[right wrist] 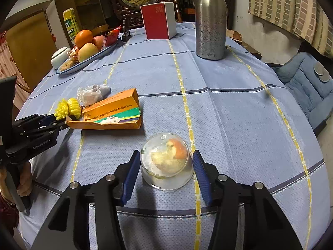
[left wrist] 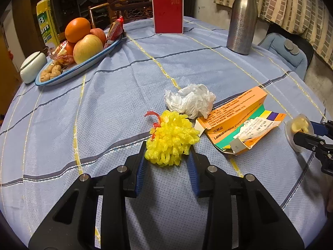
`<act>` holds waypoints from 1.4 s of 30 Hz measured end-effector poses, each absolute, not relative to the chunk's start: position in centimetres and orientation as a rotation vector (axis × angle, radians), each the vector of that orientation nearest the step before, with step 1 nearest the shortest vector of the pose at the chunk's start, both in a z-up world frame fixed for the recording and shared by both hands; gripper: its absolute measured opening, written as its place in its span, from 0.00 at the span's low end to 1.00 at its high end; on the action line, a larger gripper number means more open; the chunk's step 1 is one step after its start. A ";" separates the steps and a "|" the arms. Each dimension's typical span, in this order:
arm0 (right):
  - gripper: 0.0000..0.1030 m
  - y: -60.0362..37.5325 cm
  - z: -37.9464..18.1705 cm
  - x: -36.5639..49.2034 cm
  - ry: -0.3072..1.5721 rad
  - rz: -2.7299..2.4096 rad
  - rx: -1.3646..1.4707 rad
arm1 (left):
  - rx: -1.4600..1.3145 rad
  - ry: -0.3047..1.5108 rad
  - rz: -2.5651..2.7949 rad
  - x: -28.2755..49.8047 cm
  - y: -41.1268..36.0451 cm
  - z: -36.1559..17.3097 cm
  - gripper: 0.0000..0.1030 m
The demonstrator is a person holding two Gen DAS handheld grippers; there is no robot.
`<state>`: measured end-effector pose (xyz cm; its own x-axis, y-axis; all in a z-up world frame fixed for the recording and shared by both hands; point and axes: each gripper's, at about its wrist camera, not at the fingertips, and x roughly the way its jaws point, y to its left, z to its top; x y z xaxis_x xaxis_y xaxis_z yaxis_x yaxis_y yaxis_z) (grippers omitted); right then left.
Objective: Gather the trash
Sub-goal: 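Close the left tool on the yellow mesh net while the right tool holds the container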
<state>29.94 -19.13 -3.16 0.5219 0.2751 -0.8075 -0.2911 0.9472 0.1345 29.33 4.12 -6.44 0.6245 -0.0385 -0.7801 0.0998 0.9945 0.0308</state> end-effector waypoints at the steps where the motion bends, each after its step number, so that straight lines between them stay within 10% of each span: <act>1: 0.50 -19.1 -3.2 29.9 0.964 0.338 -0.020 | 0.074 0.893 -0.079 29.3 4.1 -6.4 0.37; 42: 0.50 -18.8 -3.2 29.9 0.966 0.333 -0.033 | 0.001 0.939 0.034 30.1 6.1 -7.1 0.88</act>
<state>29.93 -18.81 -3.23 0.5218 0.2629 -0.8116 -0.2925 0.9488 0.1193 30.13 6.08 -7.09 0.5897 0.0297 -0.8071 -0.0288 0.9995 0.0157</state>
